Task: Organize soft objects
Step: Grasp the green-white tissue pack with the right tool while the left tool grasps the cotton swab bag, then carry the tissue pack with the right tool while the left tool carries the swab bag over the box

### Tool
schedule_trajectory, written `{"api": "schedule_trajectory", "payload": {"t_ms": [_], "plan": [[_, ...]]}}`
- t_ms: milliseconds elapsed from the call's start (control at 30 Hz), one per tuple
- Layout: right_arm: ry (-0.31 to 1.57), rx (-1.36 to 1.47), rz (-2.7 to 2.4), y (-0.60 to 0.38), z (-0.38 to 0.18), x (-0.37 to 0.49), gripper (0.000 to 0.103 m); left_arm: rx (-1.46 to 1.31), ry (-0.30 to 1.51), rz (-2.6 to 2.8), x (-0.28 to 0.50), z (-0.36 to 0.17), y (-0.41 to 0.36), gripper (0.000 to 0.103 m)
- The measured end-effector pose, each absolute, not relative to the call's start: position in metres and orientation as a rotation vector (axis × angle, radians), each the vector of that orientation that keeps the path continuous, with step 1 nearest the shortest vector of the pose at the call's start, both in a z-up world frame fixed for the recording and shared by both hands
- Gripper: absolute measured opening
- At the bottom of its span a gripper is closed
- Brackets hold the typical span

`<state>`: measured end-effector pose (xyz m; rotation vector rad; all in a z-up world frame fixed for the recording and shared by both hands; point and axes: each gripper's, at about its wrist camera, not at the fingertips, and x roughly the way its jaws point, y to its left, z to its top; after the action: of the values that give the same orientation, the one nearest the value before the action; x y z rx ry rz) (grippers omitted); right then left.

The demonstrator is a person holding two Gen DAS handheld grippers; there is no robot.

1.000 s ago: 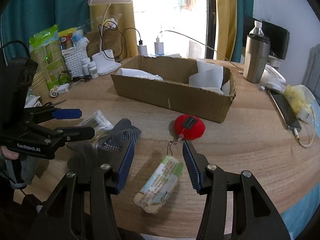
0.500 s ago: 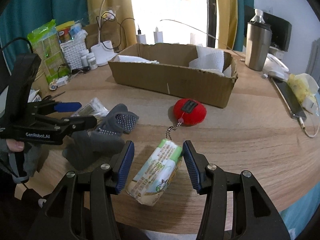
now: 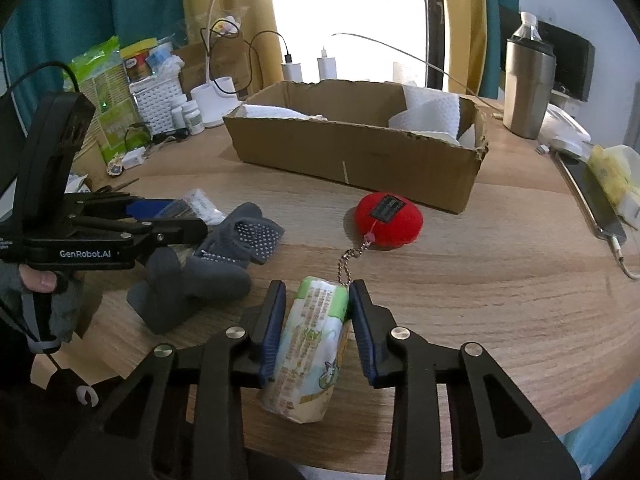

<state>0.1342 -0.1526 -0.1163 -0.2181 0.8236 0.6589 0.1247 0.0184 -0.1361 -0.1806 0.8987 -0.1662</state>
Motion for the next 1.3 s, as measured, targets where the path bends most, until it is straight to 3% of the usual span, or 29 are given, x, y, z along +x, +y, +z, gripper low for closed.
{"api": "schedule_trajectory", "payload": {"t_ms": [433,1300], "plan": [[0.765,-0.209,0.682,-0.153,-0.097,0.141,0.031,-0.242,0.747,-0.145,0.115,-0.097,0.028,0.050],[0.703,-0.214,0.701,-0.143,-0.061,0.186,0.031,-0.209,0.654,-0.143,0.143,-0.053,0.041,0.050]]}}
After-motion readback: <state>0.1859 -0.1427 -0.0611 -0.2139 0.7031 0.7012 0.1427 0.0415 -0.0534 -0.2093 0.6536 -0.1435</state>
